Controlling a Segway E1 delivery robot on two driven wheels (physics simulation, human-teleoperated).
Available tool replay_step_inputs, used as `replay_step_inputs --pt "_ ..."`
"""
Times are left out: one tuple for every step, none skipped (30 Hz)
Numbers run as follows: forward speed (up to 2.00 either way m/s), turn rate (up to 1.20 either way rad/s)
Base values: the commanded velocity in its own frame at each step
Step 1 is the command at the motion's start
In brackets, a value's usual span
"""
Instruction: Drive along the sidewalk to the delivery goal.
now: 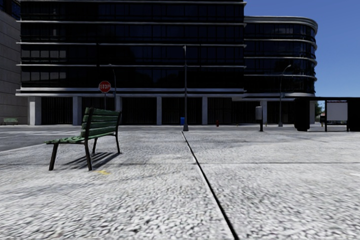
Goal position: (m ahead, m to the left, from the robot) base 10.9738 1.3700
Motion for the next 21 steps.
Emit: replay_step_inputs --pt "2.0 0.13" --pt "2.0 0.13" --pt "2.0 0.0" --pt "2.0 0.0" --pt "2.0 0.0" --pt "2.0 0.0" --pt "2.0 0.0" --pt "2.0 0.0" --pt "2.0 0.0" --pt "2.0 0.0" --pt "2.0 0.0" --pt "2.0 0.0" --pt "2.0 0.0" --pt "2.0 0.0" --pt "2.0 0.0" --pt "2.0 0.0" --pt "2.0 0.0" --pt "2.0 0.0" --pt "2.0 0.0" --pt "2.0 0.06" --pt "2.0 0.06"
